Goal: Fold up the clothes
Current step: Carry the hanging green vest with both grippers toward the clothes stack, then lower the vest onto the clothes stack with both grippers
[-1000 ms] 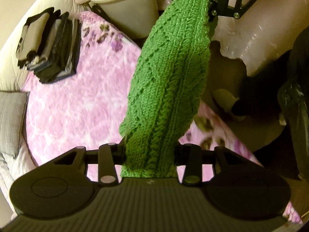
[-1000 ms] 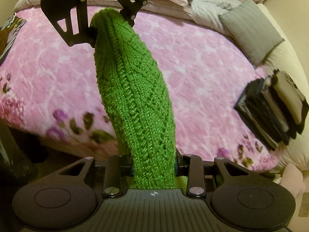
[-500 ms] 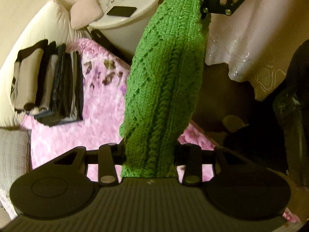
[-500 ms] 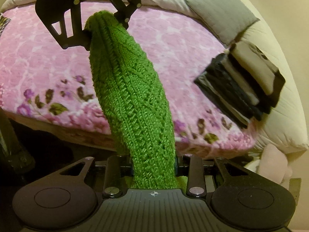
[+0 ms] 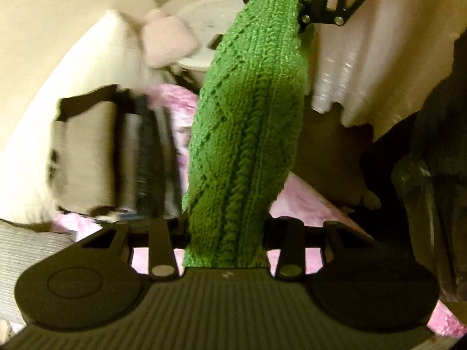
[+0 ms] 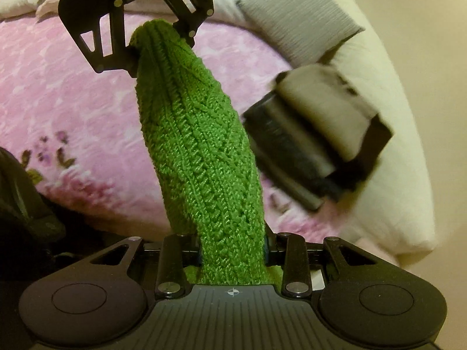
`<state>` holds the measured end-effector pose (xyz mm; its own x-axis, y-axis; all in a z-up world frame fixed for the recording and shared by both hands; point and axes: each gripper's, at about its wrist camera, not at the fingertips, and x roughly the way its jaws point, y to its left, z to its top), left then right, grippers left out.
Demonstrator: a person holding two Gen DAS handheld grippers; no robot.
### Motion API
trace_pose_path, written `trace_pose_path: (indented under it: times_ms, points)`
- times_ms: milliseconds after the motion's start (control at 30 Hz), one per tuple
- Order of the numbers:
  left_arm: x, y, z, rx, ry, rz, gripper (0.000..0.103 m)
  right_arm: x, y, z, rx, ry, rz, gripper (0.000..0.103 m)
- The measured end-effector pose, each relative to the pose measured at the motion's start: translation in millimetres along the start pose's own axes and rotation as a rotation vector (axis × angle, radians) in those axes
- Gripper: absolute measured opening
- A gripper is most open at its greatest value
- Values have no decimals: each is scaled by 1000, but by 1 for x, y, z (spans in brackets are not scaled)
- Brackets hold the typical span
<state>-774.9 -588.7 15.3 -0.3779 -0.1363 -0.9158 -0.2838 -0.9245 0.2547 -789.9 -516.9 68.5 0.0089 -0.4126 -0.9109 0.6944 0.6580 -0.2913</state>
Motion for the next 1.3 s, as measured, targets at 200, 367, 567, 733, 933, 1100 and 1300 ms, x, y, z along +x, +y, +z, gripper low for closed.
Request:
trace_pose_path:
  times_ms: [200,367,567,733,933,1100,1300]
  points:
    - [-25,88,23,-40,-32,116,36,-17,-92,42,-61,-59,-47,30]
    - [-36,157,41,-104,-40,205,36,-25,-173,76,-150,-118,-80,30]
    - [-17,236,61,-239,-17,292,36,0,-270,102,-256,-186,-62,30]
    - [8,288,68,-357,30,349,36,36,-339,126,-343,-228,-41,30]
    - [34,327,66,-390,74,559,36,75,-384,138,-457,-380,-158,30]
    - [134,264,47,-299,132,691,36,163,-335,73,-536,-533,-345,31]
    - [239,179,23,-197,185,730,36,253,-273,-8,-638,-537,-371,34]
